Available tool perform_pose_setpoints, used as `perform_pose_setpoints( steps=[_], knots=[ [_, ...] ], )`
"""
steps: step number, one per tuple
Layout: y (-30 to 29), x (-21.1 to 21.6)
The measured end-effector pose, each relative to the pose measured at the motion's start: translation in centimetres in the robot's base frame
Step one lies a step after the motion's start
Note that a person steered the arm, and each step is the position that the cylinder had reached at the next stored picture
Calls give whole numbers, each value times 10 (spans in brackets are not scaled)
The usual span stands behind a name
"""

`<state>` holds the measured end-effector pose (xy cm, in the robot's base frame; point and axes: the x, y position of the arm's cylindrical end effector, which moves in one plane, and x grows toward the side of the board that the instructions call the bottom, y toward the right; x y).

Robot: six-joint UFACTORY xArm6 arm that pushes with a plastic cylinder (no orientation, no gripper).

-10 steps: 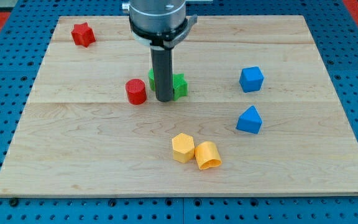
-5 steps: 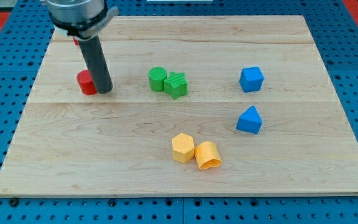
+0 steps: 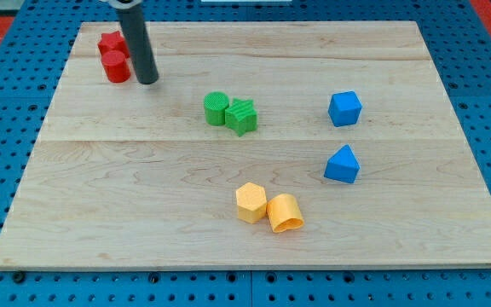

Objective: Slide the red blocks at the top left side of the board

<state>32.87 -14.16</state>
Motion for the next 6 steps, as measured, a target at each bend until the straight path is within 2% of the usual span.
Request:
perform_pose_setpoints(
  steps=[1,2,3,4,6],
  knots=[
    [2,6],
    [-29,19],
    [-64,-17],
    [-47,-51],
    [-44,-47]
  ],
)
